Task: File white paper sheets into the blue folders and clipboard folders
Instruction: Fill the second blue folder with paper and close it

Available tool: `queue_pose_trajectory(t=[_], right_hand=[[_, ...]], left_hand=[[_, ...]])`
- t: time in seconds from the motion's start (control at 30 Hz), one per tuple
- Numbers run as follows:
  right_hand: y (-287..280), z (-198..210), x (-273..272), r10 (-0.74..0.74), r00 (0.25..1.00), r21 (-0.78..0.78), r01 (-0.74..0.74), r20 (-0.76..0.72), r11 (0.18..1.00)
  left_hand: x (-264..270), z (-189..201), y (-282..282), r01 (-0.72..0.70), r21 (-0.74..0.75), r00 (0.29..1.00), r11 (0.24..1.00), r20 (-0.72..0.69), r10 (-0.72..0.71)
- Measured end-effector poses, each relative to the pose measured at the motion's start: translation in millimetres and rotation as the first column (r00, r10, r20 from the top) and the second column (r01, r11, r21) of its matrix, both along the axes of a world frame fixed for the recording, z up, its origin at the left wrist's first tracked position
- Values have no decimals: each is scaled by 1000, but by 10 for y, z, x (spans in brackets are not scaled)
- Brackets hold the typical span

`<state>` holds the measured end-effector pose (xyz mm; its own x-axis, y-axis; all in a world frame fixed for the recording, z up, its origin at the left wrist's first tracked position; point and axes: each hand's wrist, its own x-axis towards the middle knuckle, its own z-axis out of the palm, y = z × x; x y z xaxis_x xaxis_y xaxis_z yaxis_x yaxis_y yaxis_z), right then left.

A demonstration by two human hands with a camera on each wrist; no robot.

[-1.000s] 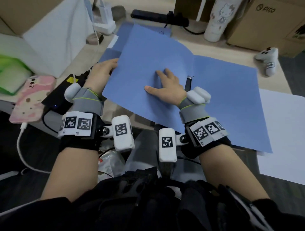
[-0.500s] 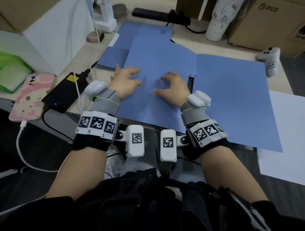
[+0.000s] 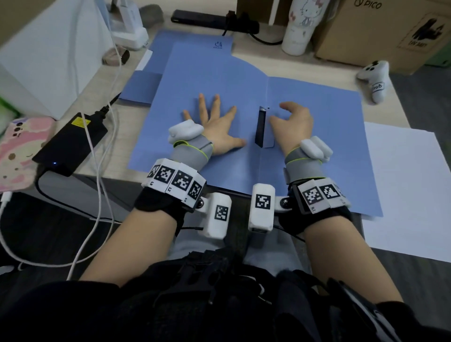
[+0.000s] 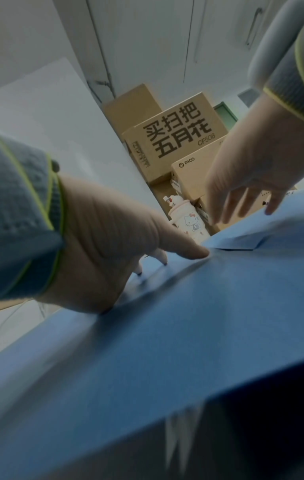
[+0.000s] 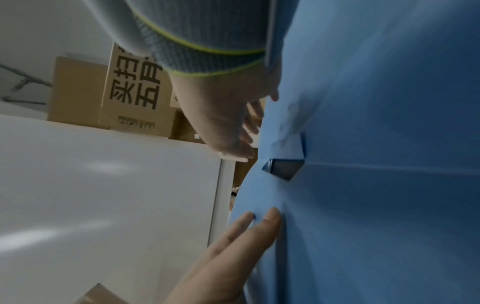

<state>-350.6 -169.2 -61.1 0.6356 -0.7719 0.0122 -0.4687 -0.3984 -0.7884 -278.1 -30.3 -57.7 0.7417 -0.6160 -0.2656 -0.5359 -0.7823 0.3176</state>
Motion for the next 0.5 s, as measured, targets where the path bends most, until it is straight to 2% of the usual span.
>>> queue_pose_trajectory(t=[0.07,0.17,0.4,0.5], right_hand=[[-82,-77,-38,-25,996,26,27,-91,999],[-147,-189,-59,-4,990,10,5,-138,1000],[-205,-268,-103,38,999,116,-35,-30,993],[-196,-208,-120,94,995,112,-89,-38,990]], left_hand=[[-14,-25,-33,14,15,1000,1000,6,-14],[-49,-68,-111,25,28,1000,999,0,-25],[-93,-148,-178,2,15,1000,1000,-31,-2],[-85,-153,-176,0,14,999,1000,-36,1]])
